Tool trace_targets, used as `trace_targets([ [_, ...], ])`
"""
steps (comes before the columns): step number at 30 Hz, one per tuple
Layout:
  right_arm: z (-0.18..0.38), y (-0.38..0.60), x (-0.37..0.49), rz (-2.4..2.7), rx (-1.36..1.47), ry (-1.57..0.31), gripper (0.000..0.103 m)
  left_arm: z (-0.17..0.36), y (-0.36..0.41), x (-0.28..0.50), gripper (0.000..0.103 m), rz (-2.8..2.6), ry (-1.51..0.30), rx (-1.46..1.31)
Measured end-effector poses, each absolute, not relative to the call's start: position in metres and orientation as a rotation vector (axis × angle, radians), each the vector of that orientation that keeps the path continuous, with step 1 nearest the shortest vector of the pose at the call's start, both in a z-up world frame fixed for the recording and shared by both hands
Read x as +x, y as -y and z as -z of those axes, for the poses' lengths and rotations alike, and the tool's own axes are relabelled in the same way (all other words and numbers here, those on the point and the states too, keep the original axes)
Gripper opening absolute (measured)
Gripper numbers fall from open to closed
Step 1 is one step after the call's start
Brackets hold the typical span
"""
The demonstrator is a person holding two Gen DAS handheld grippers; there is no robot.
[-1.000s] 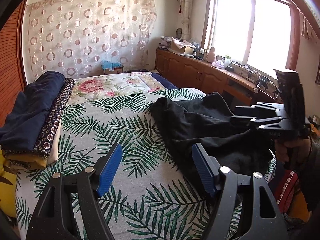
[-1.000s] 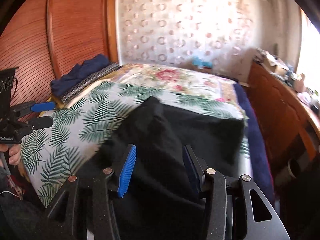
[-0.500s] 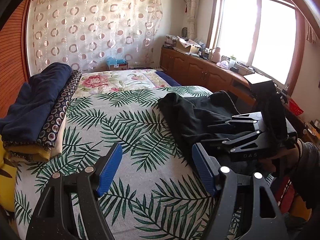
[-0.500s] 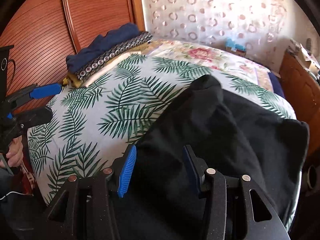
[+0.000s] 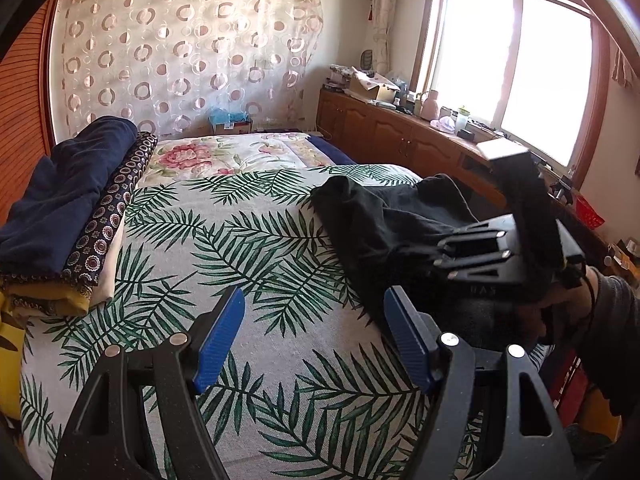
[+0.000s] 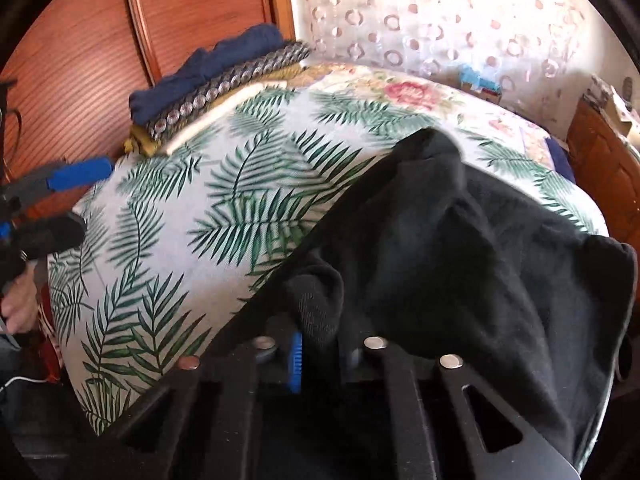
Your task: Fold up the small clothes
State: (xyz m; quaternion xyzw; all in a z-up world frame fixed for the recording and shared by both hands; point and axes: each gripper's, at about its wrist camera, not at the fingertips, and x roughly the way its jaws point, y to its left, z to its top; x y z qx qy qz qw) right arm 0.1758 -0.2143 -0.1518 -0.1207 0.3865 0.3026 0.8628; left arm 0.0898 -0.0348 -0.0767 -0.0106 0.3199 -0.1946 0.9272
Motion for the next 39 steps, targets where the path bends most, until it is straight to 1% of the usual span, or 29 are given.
trace_targets([
  [6,0.113,0.248,0.176,-0.534,-0.24,-0.684,0.01,0.08,0.04,0.093,0.073,0.406,-0.664,-0.016],
  [13,0.075,0.287,0.198,-0.372,-0.27,-0.591,0.01,0.081,0.046,0.093,0.073,0.413,-0.668,-0.01],
  [18,0.077,0.303,0.233,-0.253,-0.301,-0.597,0.01,0.082,0.05,0.093,0.073,0.416,-0.673,-0.006],
  [26,0.095,0.301,0.277,-0.162,-0.272,-0.697,0.01,0.087,0.056,0.093,0.073,0.421,-0.691,0.006],
  [27,0.096,0.299,0.282,-0.155,-0.261,-0.709,0.011,0.087,0.056,0.094,0.073,0.421,-0.692,0.007],
  [28,0.098,0.297,0.283,-0.148,-0.247,-0.726,0.02,0.088,0.057,0.094,0.073,0.422,-0.694,0.009],
  [29,0.094,0.298,0.287,-0.133,-0.246,-0.729,0.026,0.088,0.058,0.094,0.073,0.423,-0.694,0.01],
  [34,0.073,0.312,0.278,-0.101,-0.198,-0.702,0.028,0.087,0.061,0.093,0.073,0.429,-0.692,0.016],
  [39,0.073,0.324,0.221,-0.149,-0.167,-0.673,0.028,0.09,0.07,0.093,0.073,0.447,-0.7,0.023],
])
